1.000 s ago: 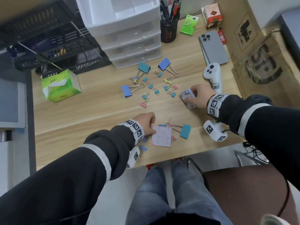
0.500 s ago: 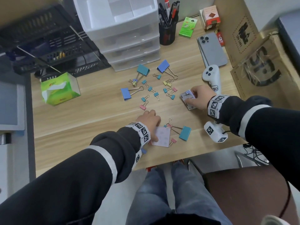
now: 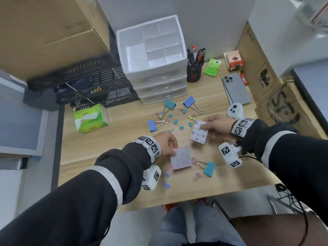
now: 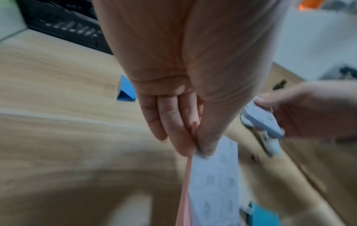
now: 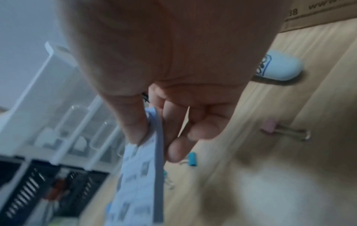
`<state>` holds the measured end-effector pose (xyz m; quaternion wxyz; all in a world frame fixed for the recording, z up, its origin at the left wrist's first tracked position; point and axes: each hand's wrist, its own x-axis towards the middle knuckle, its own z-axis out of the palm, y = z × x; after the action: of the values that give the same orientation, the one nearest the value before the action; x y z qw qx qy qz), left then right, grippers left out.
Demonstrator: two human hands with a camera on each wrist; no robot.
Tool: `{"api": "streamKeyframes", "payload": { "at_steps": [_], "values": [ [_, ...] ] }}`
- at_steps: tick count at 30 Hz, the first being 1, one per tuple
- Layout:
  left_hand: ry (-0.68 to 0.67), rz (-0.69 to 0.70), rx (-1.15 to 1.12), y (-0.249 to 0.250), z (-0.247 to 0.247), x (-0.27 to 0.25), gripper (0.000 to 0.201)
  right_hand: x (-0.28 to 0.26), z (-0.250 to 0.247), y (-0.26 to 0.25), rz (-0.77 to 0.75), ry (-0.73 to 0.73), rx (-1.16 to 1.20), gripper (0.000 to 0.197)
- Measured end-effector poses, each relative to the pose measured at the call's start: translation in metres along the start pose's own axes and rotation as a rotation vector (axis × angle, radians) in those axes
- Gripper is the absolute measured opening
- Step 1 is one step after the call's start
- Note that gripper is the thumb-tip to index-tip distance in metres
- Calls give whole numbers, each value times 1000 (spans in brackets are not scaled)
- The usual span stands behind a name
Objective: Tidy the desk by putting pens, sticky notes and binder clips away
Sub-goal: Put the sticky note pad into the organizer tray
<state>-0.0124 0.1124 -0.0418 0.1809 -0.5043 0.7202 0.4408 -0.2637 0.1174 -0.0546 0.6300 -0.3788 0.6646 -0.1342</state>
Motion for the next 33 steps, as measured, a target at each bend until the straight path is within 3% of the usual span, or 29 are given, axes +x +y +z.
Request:
{"api": "streamKeyframes", "payload": {
  "at_steps": [4,7,10,14,18,22,28,33],
  "values": [
    [92,-68,-181,-3,-36,-13,17,-8,19,-32,-36,-143,364,9],
    [147,-114,-458,-7,-64,-26,22,-12,32,-59,-121,-113,137,15],
    [156,-81,-652,-15,-85,-33,22,-9,31,-82,-270,25,-170,25],
    [131,-38,-786,-24,-100,-40,18,-1,33,-109,-346,10,-274,52],
    [120,3,-805,-26,-112,-44,20,-3,35,-134,-347,-24,-488,28],
    [131,-2,-842,-25,-125,-47,21,2,37,-148,-337,-28,-528,23],
    [74,-23,-765,-20,-136,-45,41,3,41,-164,-348,-32,-443,24],
    [51,-16,-672,-16,-134,-44,22,2,48,-169,-331,-47,-302,9]
  ]
}}
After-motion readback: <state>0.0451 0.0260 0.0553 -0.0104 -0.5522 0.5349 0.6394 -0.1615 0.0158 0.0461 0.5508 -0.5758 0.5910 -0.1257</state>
